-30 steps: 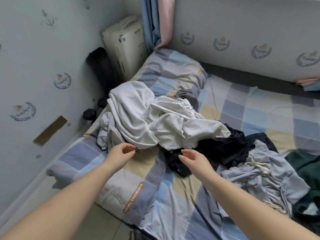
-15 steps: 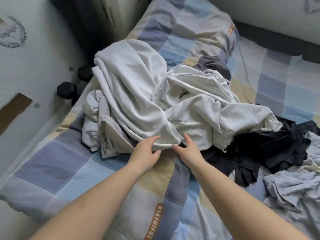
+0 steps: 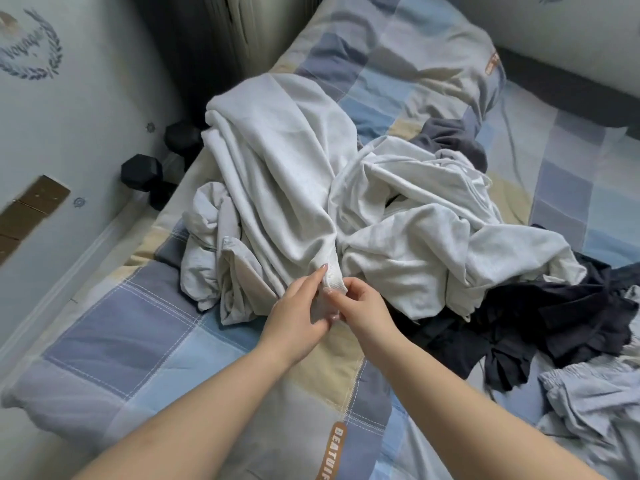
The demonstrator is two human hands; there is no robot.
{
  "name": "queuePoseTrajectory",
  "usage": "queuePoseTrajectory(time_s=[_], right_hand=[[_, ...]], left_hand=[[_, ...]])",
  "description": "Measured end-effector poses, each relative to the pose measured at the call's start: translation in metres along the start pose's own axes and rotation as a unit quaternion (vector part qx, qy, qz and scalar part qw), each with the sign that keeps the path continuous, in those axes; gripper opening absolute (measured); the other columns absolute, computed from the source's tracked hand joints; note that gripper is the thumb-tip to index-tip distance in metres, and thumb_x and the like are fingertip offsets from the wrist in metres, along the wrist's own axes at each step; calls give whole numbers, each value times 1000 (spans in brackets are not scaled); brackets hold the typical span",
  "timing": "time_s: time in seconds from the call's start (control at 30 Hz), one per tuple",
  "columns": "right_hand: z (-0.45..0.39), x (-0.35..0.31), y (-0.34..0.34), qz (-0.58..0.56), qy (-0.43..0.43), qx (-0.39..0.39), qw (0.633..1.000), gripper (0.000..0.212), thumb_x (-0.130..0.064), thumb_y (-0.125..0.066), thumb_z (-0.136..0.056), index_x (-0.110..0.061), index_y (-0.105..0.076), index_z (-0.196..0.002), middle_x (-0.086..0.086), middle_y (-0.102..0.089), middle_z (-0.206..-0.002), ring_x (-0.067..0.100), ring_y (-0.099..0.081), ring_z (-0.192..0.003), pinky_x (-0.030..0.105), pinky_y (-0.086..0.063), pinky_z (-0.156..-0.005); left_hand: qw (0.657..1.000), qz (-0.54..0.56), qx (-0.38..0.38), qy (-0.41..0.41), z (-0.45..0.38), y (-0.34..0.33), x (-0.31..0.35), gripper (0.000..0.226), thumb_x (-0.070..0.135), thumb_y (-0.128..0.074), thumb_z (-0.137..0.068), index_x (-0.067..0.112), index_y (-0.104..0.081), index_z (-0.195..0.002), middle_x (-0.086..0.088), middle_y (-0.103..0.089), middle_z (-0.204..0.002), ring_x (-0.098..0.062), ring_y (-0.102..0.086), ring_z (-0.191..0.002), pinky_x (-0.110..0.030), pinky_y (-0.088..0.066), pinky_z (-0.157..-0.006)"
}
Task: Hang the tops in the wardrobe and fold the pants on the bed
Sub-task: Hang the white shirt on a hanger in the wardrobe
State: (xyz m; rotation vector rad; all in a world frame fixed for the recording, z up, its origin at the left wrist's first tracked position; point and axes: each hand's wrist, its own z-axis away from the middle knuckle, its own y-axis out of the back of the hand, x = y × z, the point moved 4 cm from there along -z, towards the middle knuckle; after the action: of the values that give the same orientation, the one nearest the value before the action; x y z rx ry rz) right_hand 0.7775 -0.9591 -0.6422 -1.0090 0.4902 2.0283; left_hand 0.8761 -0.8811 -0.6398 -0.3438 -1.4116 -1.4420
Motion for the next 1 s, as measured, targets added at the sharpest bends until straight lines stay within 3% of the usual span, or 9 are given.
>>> queuePoseTrajectory(time_s=[0.17, 0.27, 0.4, 0.53, 0.7, 0.8, 0.87, 0.93, 1.0], right_hand=[[38, -70, -24, -24, 60, -51, 997, 8, -15, -65, -87, -10, -69, -90, 11, -69, -88, 19, -63, -82, 35, -49, -75], [64, -108, -32, 9, 115, -89, 989, 19, -7, -59, -90, -19, -71, -99, 3, -73, -100, 18, -66, -98, 28, -52, -86], [98, -144, -25, 152, 174, -31, 972, 33, -9, -63, -86, -26, -56, -113, -4, -61, -116, 9, -56, -110, 13, -44, -85], [124, -176, -13, 270, 215, 26, 938, 67, -16, -67, -83, -23, -36, -142, 0, -39, -138, 11, -37, -130, 17, -29, -100], [165, -227, -20, 367, 277, 19, 888, 64, -18, -60, -90, -32, -32, -146, 7, -11, -158, 19, -13, -145, 30, -20, -112], [198, -258, -25, 393, 350, 21, 850, 63, -19, -61, -89, -32, -34, -145, 9, -16, -157, 23, -17, -144, 33, -23, -112], [219, -278, -25, 387, 381, 24, 839, 60, -23, -64, -86, -29, -41, -141, 7, -34, -148, 24, -33, -136, 33, -31, -107], [241, -294, -21, 383, 401, 26, 831, 36, -31, -66, -84, -26, -56, -118, 1, -58, -119, 22, -52, -110, 34, -43, -87], [265, -307, -13, 374, 415, 33, 829, 16, -35, -67, -84, -29, -52, -86, -6, -59, -87, 20, -52, -82, 32, -37, -65]], left_hand=[[996, 52, 74, -20, 16, 55, 46, 72, 10, -65, -80, 33, -38, -142, 18, -46, -121, 14, -42, -105, 4, -30, -85], [986, 98, 137, -3, 29, 98, 76, 51, 15, -52, -81, 27, -55, -131, 16, -60, -113, 7, -52, -103, -10, -40, -89], [964, 93, 249, -10, 53, 160, 120, 13, 14, -51, -95, 9, -63, -92, 2, -58, -73, 5, -49, -65, -15, -37, -60], [936, 84, 336, -56, 89, 226, 181, 41, 27, -52, -95, -2, -42, -68, -8, -37, -60, -7, -30, -54, -19, -26, -49], [923, 58, 350, -147, 157, 288, 272, 33, 41, -57, -91, 16, -57, -69, 10, -45, -54, -1, -39, -54, -15, -30, -51], [923, 41, 331, -192, 202, 307, 327, 32, 40, -53, -87, 24, -51, -60, 13, -42, -52, -3, -37, -52, -14, -28, -49], [923, 37, 321, -208, 229, 317, 356, 38, 41, -53, -86, 17, -45, -57, 11, -36, -53, -3, -32, -51, -16, -26, -48], [923, 64, 313, -212, 254, 328, 381, 47, 42, -55, -84, 4, -40, -61, 4, -32, -57, -9, -30, -54, -18, -24, -48], [924, 94, 300, -218, 275, 337, 399, 51, 42, -56, -84, -2, -38, -64, -1, -31, -61, -12, -30, -56, -18, -24, -48]])
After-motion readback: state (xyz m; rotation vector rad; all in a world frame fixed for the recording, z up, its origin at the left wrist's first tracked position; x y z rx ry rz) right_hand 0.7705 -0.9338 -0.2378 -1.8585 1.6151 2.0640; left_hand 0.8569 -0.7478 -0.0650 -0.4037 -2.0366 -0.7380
